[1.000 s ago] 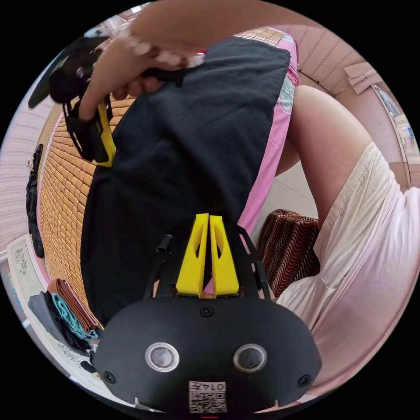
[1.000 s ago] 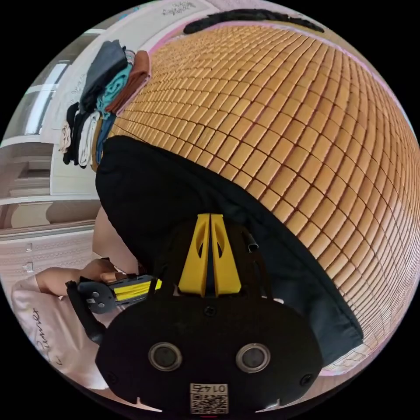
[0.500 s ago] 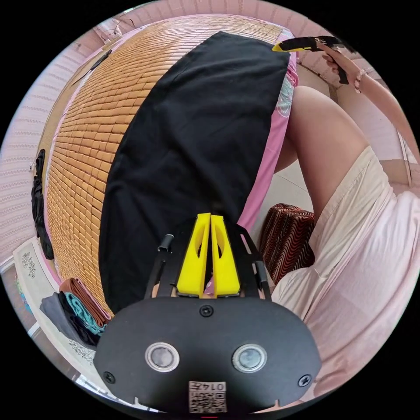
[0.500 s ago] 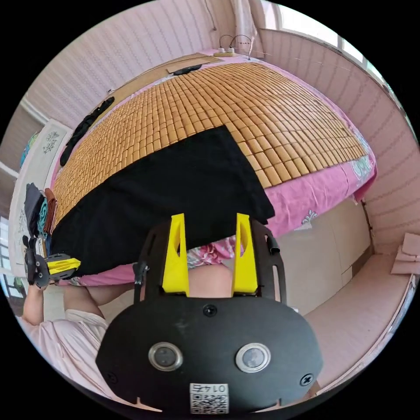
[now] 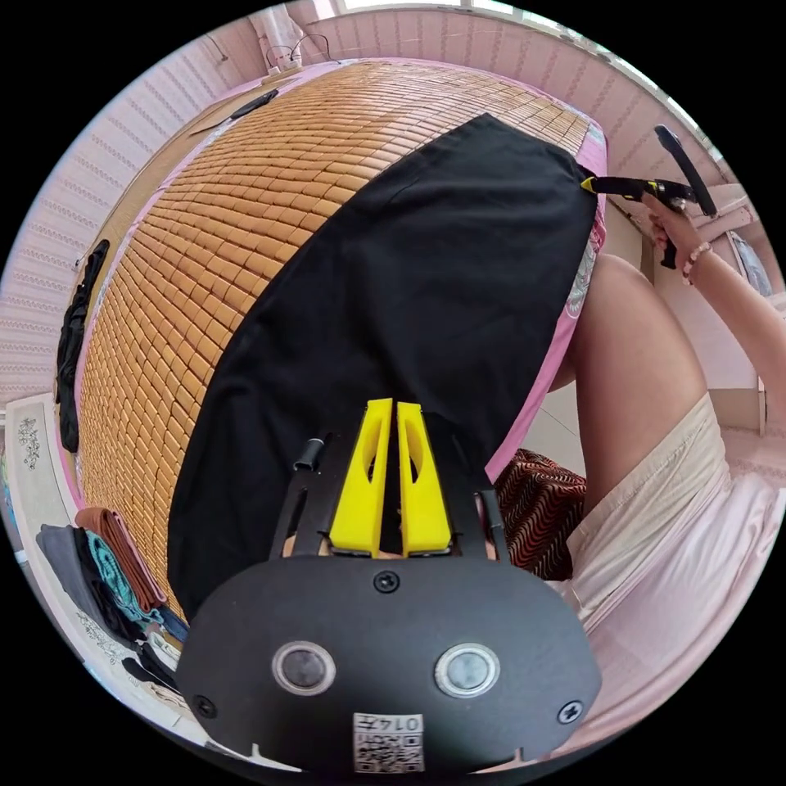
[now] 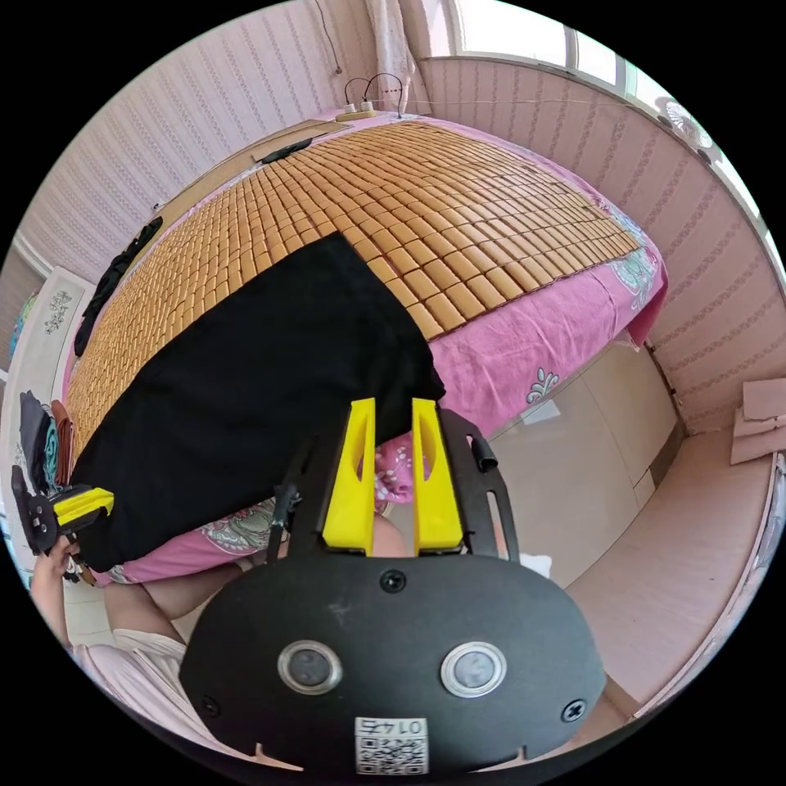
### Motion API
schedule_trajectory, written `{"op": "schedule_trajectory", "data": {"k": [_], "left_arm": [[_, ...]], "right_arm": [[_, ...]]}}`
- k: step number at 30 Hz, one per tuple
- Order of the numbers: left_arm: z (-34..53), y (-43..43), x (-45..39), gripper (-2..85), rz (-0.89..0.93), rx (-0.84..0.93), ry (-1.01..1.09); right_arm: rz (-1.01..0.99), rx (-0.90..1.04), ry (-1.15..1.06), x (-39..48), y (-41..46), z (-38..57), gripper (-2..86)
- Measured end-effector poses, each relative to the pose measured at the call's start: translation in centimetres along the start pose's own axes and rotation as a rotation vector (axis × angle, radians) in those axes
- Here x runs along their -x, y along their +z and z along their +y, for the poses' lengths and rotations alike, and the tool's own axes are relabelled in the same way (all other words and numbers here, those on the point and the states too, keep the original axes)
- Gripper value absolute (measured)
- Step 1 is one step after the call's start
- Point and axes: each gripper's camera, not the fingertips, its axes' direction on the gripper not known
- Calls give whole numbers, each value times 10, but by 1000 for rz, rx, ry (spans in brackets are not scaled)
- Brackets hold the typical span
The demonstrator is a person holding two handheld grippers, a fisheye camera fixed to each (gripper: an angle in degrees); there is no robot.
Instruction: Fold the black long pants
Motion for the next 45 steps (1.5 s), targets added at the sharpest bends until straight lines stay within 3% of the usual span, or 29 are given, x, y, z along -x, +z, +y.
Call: {"op": "schedule_trajectory", "data": {"k": [5,11,18,20,23,27,30,33,36,39,41,45], "left_arm": [[0,16,2,-9,9,41,19],[6,14,17,-10,36,22,-17],[18,10,33,-10,49,-8,-34],[20,9,38,-10,46,-4,-21],[24,7,47,-10,59,-3,-32],[30,4,58,-10,66,-7,-43],[35,1,66,-10,67,-11,-55],[43,-2,76,-10,78,-22,-75],[53,-8,94,-9,114,-49,-144],[75,-30,121,-8,165,-164,-268],[101,-53,145,-8,207,-248,-359],[146,-74,177,-8,231,-330,-478]], "right_arm": [[-1,38,-62,-21,17,8,-1],[-179,-84,-19,-54,3,26,-5],[-218,-120,82,-89,7,38,25],[-181,-81,138,-101,19,37,97],[-103,-28,114,-99,37,32,139],[10,31,58,-82,52,28,108],[105,39,-19,-65,51,27,36],[71,31,-41,-59,40,25,9],[-207,-132,-59,-51,-1,25,4],[-453,-221,-279,1,-41,28,7],[-553,-177,-575,68,-55,45,11],[-498,60,-907,157,-23,90,28]]}}
